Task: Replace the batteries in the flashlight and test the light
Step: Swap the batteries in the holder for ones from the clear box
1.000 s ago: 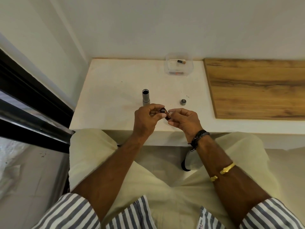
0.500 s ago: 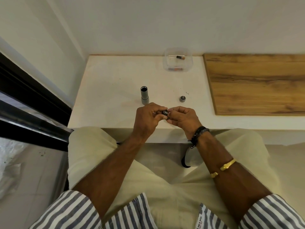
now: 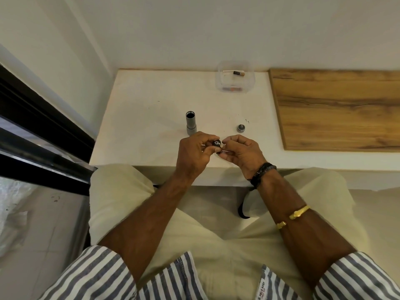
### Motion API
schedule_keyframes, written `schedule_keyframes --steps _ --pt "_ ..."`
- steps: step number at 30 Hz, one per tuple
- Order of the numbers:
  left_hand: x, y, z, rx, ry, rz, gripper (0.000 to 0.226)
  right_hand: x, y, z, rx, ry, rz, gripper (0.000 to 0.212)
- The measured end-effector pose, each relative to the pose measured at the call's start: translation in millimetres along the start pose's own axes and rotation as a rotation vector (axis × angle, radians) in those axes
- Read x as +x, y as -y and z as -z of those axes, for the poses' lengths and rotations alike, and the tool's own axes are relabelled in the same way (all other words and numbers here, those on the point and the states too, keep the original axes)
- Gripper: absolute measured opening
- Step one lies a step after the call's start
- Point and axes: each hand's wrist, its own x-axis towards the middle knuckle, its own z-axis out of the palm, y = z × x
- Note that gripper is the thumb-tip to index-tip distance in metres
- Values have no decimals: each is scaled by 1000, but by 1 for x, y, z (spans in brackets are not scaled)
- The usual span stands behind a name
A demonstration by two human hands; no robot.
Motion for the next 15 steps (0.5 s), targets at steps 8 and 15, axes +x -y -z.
schedule_keyframes --steps 8,15 --pt "-1 3 -2 -22 -54 28 25 -3 -1 -2 -50 -7 67 5" --pt "0 4 -5 -85 -70 82 24 -2 -3 2 -142 -7 147 10"
